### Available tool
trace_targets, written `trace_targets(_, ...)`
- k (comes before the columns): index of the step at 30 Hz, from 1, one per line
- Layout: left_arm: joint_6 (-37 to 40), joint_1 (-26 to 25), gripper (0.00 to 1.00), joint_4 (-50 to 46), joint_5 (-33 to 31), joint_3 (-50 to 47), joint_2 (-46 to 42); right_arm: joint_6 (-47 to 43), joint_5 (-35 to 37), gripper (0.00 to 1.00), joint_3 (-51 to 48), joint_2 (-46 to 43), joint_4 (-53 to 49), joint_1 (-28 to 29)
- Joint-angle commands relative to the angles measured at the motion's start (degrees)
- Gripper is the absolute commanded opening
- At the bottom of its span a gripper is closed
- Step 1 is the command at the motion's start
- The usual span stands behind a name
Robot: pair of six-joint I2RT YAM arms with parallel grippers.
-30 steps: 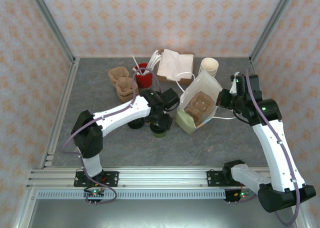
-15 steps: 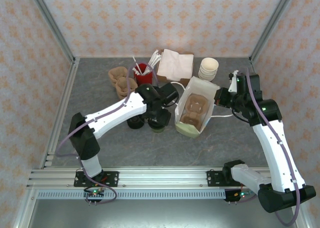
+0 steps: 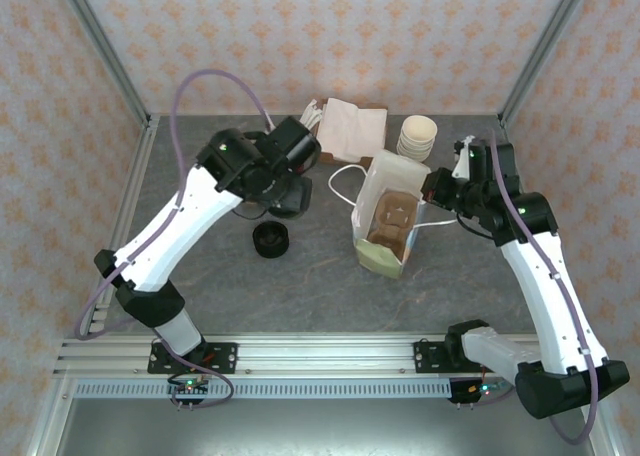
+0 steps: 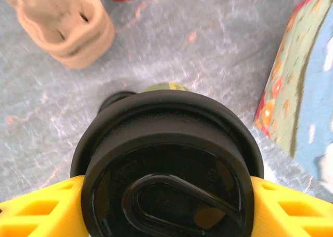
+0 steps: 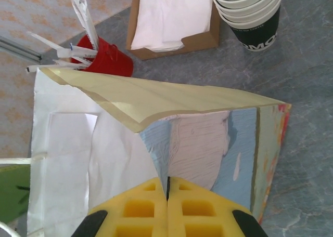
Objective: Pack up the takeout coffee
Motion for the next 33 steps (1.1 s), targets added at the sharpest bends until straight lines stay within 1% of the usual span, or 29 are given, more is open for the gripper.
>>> trace_targets(1, 0.2, 0.3, 0.64, -9.8, -4.8, 10.3, 2.7, 3.5, 0.2, 0.00, -0.4, -0.1, 3.7, 2.1)
trace_targets(3, 0.3, 0.4, 0.64, -12.6, -5.2, 17.4, 4.9, 4.9, 0.9, 0.00, -0.6, 0.3, 4.9, 3.9)
trace_targets(5, 0.6, 0.4, 0.64, -13.3, -4.7, 22.6, 6.3, 6.3, 1.4, 0.00, -0.7, 0.9, 6.2, 5.9)
trace_targets(9, -0.4, 0.4, 0.64, -12.2, -3.8, 26.3, 6.0, 8.6, 3.4, 0.00, -0.9, 2.0, 8.6, 9.5)
trace_targets(16, 0.4, -0.1, 0.63, -6.9, -1.3, 26.4, 3.8, 12.1, 5.9, 0.00, -0.6, 4.8, 11.9, 15.9)
trace_targets(20, 0.6, -0.2, 0.63, -5.3, -1.1, 26.1, 2.5, 13.1, 7.3, 0.00, -0.5, 6.2, 13.3, 19.1)
trace_targets(26, 0.6, -1.2, 0.63, -2.2, -0.7, 25.8, 1.2, 13.4, 8.2, 0.00, -0.4, 7.3, 14.8, 21.2)
trace_targets(27, 2.0, -1.3, 0.63, -1.5, -0.3, 25.8, 1.0, 13.5, 8.3, 0.00, -0.3, 7.3, 14.9, 21.4)
trace_targets(29, 2.1, -1.3, 0.63, -0.3, 0.5, 25.5, 0.8, 13.6, 8.2, 0.00, -0.1, 8.7, 15.2, 21.8)
trace_targets(33, 2.4, -3.1, 0.63, 2.8, 2.2, 23.4, 0.5, 13.8, 8.2, 0.00, 0.4, 9.8, 15.8, 22.0)
